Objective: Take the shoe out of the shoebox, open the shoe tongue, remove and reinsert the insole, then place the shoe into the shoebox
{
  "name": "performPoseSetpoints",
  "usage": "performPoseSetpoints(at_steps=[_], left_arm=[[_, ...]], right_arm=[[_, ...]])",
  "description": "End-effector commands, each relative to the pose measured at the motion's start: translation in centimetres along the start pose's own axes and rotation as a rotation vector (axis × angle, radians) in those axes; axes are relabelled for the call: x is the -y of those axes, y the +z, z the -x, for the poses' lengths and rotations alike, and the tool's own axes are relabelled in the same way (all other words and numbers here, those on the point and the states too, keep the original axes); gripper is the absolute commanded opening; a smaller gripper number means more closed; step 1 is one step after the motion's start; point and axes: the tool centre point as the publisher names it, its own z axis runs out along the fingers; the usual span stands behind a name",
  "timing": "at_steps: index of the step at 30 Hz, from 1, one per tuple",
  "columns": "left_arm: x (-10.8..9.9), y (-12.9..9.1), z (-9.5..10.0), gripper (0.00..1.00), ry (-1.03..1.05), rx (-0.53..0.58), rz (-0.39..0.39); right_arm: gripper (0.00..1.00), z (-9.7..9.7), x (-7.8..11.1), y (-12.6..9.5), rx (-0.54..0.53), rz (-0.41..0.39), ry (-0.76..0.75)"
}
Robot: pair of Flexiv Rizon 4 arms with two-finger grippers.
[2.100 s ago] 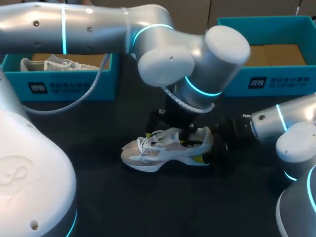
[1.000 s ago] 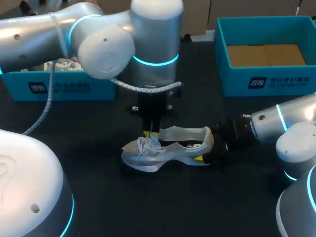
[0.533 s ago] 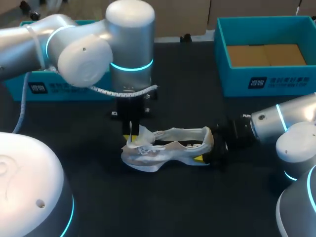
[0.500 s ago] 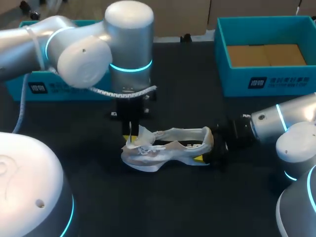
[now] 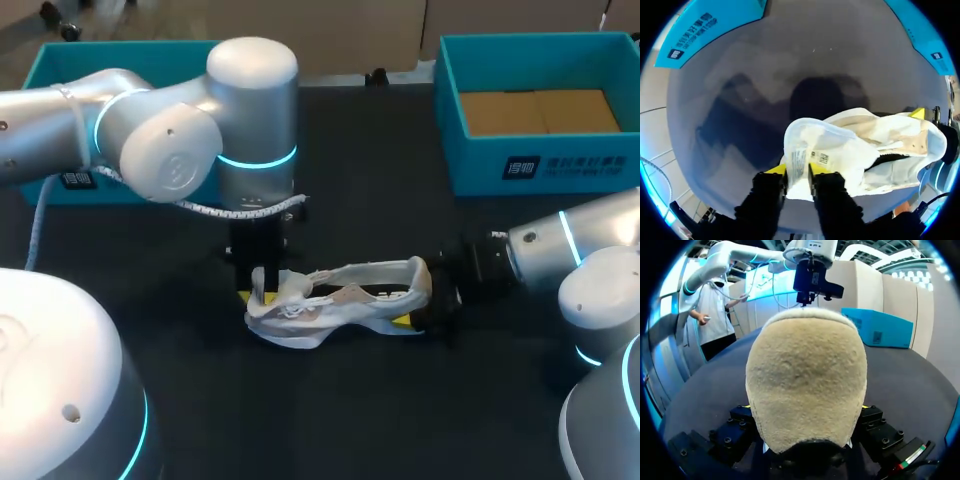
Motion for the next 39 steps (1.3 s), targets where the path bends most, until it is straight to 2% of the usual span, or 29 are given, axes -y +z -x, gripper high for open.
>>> performPoseSetpoints(at_steps=[1, 3, 7, 11, 17, 28, 33, 39], left_arm=[[-0.2, 0.7, 1.4, 0.51, -0.017, -0.020, 0.004], [-0.5, 0.5, 1.7, 0.53, -0.024, -0.022, 0.000], [-0.9, -0.7, 2.0, 0.69, -0.029, -0.028, -0.020], [-1.3, -2.2, 2.0, 0.78, -0.010, -0.041, -0.051], [-1.6, -4.5, 1.5, 1.00, 0.070, -0.073, -0.083], [0.1, -9.0, -1.2, 1.00, 0.318, -0.120, -0.127], [1.0, -11.1, -3.2, 1.00, 0.550, -0.109, -0.137], [0.9, -13.1, -5.5, 1.00, 0.894, -0.039, -0.220]], right_arm=[[0.00, 0.2, 0.3, 0.2, 0.000, -0.004, 0.002], [0.00, 0.2, 0.3, 0.2, 0.000, -0.004, 0.002], [0.00, 0.2, 0.3, 0.2, 0.000, -0.004, 0.002], [0.00, 0.2, 0.3, 0.2, 0.000, -0.004, 0.002], [0.00, 0.2, 0.3, 0.2, 0.000, -0.004, 0.002], [0.00, 0.2, 0.3, 0.2, 0.000, -0.004, 0.002], [0.00, 0.2, 0.3, 0.2, 0.000, -0.004, 0.002], [0.00, 0.2, 0.3, 0.2, 0.000, -0.004, 0.002]])
